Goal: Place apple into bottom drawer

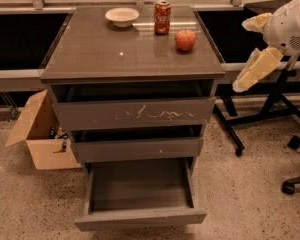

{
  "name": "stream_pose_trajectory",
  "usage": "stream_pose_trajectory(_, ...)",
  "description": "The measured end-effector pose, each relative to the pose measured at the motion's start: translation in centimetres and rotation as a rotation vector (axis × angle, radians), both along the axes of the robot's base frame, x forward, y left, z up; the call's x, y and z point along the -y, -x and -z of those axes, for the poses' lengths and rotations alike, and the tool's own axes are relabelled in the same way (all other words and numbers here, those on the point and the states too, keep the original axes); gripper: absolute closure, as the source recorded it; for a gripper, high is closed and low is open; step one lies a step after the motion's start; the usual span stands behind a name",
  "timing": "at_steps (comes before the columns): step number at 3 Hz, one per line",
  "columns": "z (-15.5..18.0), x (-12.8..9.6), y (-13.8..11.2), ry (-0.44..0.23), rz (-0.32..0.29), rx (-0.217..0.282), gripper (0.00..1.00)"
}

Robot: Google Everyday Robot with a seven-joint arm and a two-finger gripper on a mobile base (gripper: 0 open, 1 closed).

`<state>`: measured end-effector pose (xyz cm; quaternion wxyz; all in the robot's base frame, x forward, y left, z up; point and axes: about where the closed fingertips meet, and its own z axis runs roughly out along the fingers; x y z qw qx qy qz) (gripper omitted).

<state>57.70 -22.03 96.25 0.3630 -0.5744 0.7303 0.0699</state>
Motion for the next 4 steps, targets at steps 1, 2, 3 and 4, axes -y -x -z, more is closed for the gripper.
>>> stream_pose_trajectory(1,1.4,-0.7,-2.9,-0.057,0.014,-0.011,0.00)
stream_pose_trajectory(2,3.6,-2.9,-8.1,-0.177,0.052,-0.035,0.00)
stream_pose_trajectory(3,5.3,-4.3,-11.2,-0.255,0.092,-0.058,0.00)
stream_pose_trajectory(4,5.6,-4.5,-11.5,-0.265,0.088,-0.060,0.00)
